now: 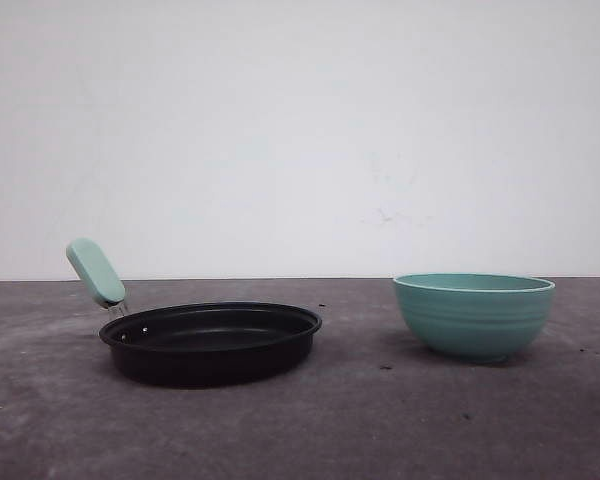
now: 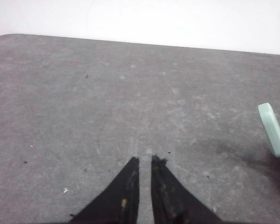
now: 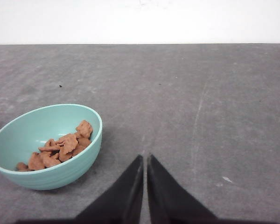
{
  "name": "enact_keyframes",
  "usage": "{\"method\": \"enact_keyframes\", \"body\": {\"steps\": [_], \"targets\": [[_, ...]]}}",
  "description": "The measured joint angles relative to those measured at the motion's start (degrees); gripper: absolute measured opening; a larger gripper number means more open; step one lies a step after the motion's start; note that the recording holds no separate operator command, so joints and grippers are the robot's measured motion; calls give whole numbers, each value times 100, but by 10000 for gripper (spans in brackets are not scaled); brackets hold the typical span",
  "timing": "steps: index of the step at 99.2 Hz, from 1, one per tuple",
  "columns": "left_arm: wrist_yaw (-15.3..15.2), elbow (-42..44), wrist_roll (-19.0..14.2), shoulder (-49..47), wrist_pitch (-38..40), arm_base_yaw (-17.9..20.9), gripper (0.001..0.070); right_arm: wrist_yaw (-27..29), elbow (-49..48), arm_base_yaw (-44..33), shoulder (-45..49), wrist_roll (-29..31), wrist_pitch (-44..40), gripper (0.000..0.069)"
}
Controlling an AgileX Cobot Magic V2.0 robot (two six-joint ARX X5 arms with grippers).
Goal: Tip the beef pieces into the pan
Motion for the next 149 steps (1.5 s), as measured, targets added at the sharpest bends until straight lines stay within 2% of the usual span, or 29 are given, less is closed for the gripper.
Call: {"method": "enact_keyframes", "body": {"steps": [149], "targets": [[-2,0,0,0,0,0,21,-15,0,0,0,2,125,12]]}}
